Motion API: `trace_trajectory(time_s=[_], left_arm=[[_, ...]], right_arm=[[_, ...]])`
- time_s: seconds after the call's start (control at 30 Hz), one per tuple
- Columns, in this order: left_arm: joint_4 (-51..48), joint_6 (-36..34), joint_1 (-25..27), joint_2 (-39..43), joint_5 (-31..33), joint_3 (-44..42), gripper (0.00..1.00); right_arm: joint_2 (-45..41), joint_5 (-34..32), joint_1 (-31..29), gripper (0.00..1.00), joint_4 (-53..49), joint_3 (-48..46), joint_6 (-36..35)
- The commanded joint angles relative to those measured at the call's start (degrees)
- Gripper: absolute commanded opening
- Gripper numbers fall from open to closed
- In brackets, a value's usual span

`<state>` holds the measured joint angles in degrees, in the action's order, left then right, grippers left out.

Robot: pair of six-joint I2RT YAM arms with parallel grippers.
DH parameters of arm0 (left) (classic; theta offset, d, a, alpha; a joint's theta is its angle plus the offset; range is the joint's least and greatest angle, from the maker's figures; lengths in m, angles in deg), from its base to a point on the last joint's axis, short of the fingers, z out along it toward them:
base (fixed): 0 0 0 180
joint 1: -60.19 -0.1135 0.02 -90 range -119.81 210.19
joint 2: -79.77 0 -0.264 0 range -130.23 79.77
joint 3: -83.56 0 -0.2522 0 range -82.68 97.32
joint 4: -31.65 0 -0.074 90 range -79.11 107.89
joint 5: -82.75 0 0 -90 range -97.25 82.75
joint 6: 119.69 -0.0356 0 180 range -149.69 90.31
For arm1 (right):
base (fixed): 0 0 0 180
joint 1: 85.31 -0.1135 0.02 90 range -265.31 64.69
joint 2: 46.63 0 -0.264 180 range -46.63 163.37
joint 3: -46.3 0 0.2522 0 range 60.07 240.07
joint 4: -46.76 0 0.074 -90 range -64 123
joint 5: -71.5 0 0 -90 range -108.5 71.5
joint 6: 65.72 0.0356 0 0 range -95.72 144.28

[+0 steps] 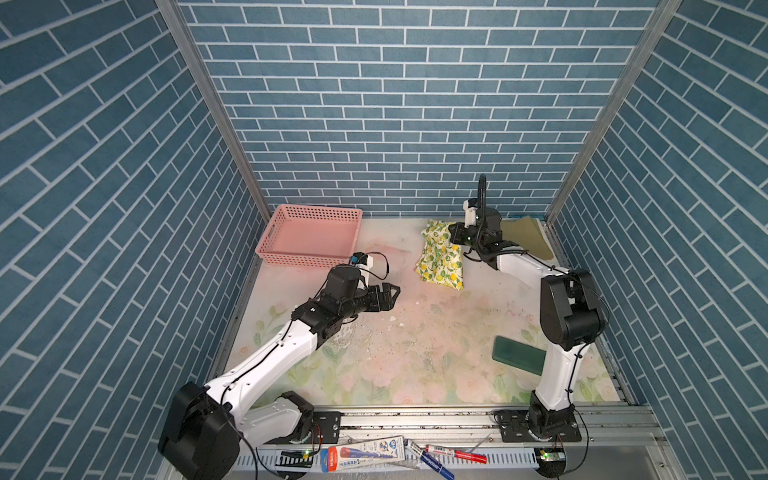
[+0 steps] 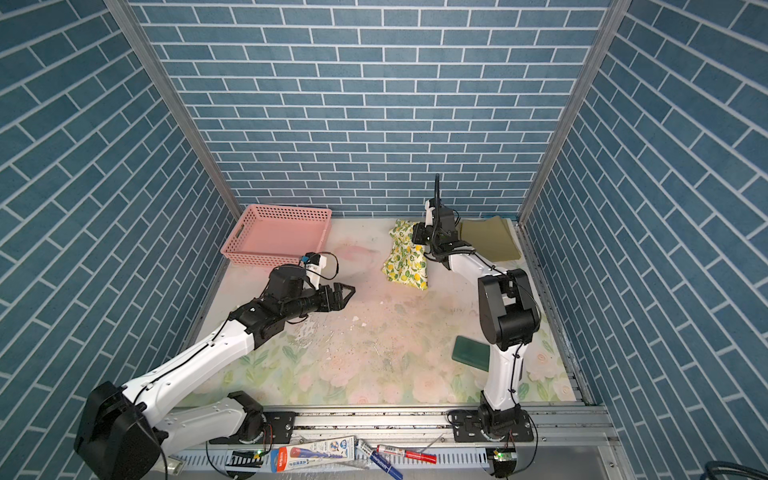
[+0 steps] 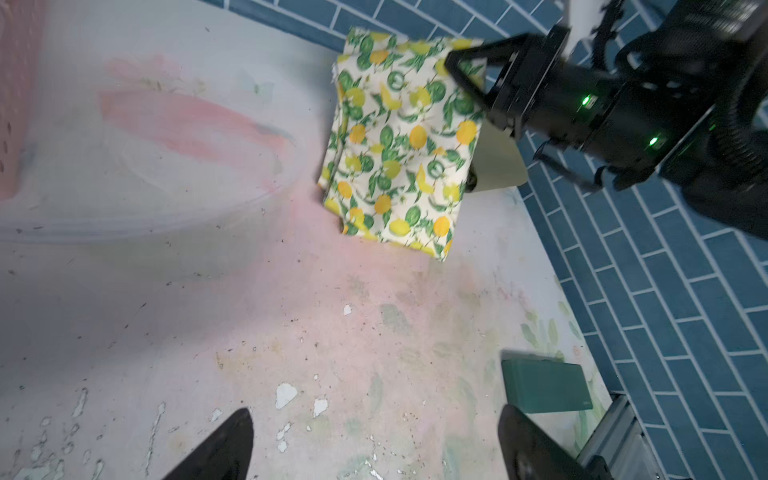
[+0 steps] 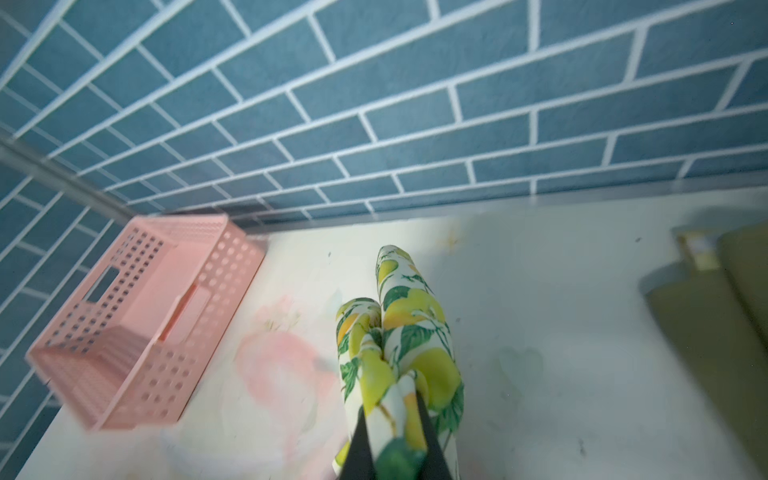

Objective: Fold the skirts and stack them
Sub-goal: 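Carry the folded lemon-print skirt with the right gripper onto the olive-green stack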

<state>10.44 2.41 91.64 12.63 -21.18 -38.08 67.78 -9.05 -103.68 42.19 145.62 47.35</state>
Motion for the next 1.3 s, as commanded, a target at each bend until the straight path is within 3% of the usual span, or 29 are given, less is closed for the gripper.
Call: trace_trajectory(time_s=[0.0,0.53,0.77,1.1,1.27], left_arm=[[-0.27,-1.83,0.01,-2.95,2.15,-0.89,0.93],[3.75,-0.31,0.04,-11.58,2.34,3.41,0.93],[3.21,0.34,0.04,-10.79,3.6,3.18,0.93],[2.41,0.62,0.2,-9.6,3.82,3.48,0.93],[1.82,0.54,0.29,-9.26,4.7,3.49,0.93]], right_arm=[[2.65,-6.23,2.07,0.0,-1.82,7.53,-1.91],[9.54,-18.72,11.68,0.0,11.96,18.45,12.86],[7.51,-23.32,15.49,0.0,16.11,14.27,19.9],[3.5,-20.23,22.68,0.0,19.16,1.65,26.37],[4.67,-14.71,26.09,0.0,16.2,0.35,27.66]])
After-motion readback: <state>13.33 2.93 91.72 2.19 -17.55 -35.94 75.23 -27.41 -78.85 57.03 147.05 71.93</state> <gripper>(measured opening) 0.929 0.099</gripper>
